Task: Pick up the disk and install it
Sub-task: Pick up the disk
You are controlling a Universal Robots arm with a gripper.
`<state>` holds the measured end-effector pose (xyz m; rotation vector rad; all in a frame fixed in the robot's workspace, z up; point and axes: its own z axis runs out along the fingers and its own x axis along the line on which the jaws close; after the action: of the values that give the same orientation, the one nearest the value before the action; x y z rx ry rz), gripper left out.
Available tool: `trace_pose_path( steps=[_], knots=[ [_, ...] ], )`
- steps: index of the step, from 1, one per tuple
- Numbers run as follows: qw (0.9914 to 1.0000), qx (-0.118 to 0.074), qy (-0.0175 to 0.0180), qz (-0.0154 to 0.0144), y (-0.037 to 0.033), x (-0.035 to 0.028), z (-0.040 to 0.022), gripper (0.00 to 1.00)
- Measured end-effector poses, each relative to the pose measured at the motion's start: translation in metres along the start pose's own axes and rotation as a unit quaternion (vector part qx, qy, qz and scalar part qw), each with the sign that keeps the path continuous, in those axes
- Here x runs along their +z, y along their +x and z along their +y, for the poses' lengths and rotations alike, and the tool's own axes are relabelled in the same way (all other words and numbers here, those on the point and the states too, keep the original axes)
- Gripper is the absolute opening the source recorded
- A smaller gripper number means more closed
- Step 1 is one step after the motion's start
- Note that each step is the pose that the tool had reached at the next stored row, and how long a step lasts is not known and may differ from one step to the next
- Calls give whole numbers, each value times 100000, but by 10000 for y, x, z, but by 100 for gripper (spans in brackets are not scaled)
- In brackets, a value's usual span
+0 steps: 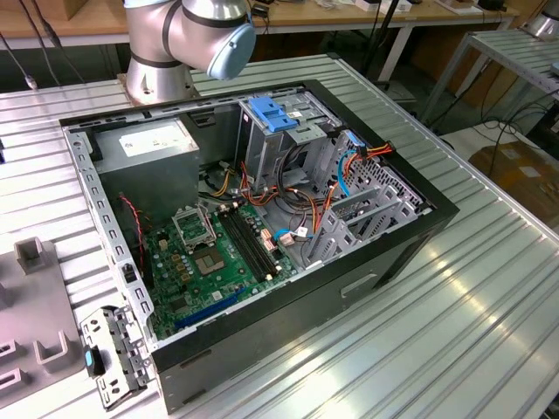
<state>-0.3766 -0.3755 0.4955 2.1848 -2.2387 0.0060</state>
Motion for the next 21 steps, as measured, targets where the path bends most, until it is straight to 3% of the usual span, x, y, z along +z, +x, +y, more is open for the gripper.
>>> trace_pose_path(
  steps=[21],
  knots=[
    [100000, 4, -3, 4, 6, 0, -266, 37]
  ],
)
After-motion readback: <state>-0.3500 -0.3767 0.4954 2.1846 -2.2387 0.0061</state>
